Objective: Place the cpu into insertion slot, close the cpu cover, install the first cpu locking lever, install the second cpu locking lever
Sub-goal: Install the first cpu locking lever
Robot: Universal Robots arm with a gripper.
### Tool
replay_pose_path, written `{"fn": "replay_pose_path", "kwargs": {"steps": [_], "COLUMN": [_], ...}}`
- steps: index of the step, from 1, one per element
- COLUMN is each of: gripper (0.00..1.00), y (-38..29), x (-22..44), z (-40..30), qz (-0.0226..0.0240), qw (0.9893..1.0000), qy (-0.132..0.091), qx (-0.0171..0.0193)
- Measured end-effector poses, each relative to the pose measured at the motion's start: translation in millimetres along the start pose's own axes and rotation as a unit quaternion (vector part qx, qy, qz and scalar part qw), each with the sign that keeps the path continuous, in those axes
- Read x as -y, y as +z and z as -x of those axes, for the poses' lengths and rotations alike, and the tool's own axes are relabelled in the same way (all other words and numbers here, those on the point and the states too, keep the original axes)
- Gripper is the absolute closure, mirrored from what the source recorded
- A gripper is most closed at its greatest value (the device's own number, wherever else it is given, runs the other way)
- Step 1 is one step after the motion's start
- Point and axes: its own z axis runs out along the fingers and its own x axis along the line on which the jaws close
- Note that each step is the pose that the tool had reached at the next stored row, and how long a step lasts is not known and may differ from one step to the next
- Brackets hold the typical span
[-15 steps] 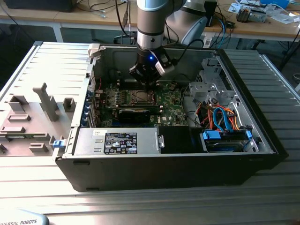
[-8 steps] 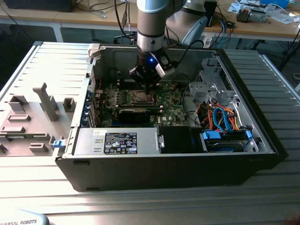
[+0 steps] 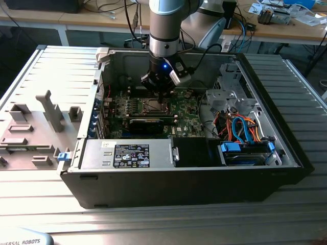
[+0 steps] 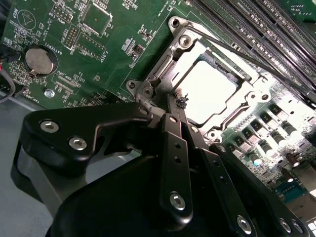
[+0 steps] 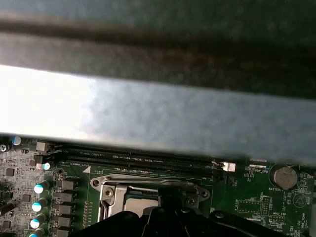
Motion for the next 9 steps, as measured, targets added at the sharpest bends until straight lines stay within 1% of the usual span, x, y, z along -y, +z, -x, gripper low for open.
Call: {"fn": "replay_pose_path", "kwargs": {"steps": [9], "gripper": [0.89], "y": [-0.4], "x": [1.0], "z": [-0.1], "qz": [-0.0001], "qw": [1.0000], "qy": [0.000], "qx": [0.0000]}}
